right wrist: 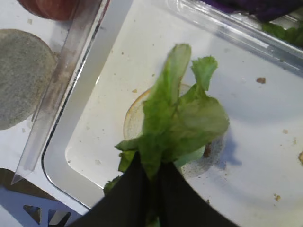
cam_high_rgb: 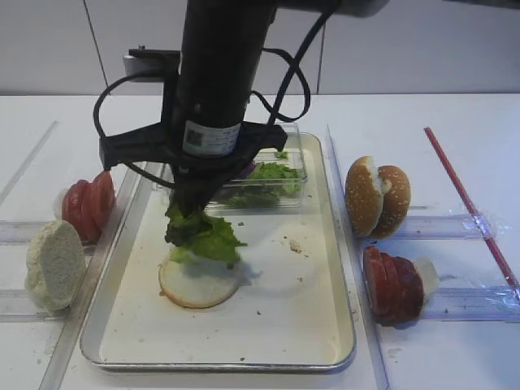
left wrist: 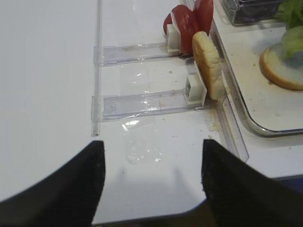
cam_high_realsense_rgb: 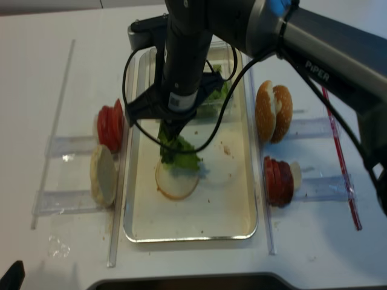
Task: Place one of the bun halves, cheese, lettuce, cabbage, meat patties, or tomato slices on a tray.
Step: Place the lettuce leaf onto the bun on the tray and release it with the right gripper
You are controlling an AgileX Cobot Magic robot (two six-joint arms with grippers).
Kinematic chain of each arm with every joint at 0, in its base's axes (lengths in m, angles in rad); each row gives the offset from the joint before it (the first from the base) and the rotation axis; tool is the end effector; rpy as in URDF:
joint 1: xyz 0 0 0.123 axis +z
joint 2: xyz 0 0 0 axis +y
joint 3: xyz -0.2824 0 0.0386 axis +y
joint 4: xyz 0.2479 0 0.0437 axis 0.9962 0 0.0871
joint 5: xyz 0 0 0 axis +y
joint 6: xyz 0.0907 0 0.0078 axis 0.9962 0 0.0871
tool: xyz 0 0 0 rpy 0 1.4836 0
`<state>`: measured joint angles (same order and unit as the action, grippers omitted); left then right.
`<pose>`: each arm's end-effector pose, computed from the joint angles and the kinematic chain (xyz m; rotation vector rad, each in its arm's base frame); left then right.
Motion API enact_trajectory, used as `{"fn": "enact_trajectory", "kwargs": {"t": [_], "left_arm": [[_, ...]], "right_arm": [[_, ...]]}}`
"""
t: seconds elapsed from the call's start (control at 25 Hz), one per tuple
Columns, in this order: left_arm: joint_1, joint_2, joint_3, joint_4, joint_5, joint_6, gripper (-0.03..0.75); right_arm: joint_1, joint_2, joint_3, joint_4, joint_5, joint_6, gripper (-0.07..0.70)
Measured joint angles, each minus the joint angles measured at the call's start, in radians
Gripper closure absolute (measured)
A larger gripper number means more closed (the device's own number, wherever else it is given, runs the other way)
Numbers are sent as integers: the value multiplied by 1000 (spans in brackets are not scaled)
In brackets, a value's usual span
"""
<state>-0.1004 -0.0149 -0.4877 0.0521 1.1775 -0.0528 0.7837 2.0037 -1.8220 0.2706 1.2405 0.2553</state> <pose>-0.0106 0.0055 0.2646 0.0451 2.1569 -0.0251 0.2860 0.3175 0.2759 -0.7051 2.9408 0.5294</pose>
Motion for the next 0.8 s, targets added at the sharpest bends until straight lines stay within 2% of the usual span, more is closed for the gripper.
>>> {"fn": "enact_trajectory", "kwargs": {"t": [0.68, 0.8], "left_arm": [[0, 0, 0, 0, -2, 0, 304], [0, 0, 0, 0, -2, 0, 304]], "right_arm": [[26, 124, 0, -35, -8, -10, 562], [26, 124, 0, -35, -9, -10, 521]]}}
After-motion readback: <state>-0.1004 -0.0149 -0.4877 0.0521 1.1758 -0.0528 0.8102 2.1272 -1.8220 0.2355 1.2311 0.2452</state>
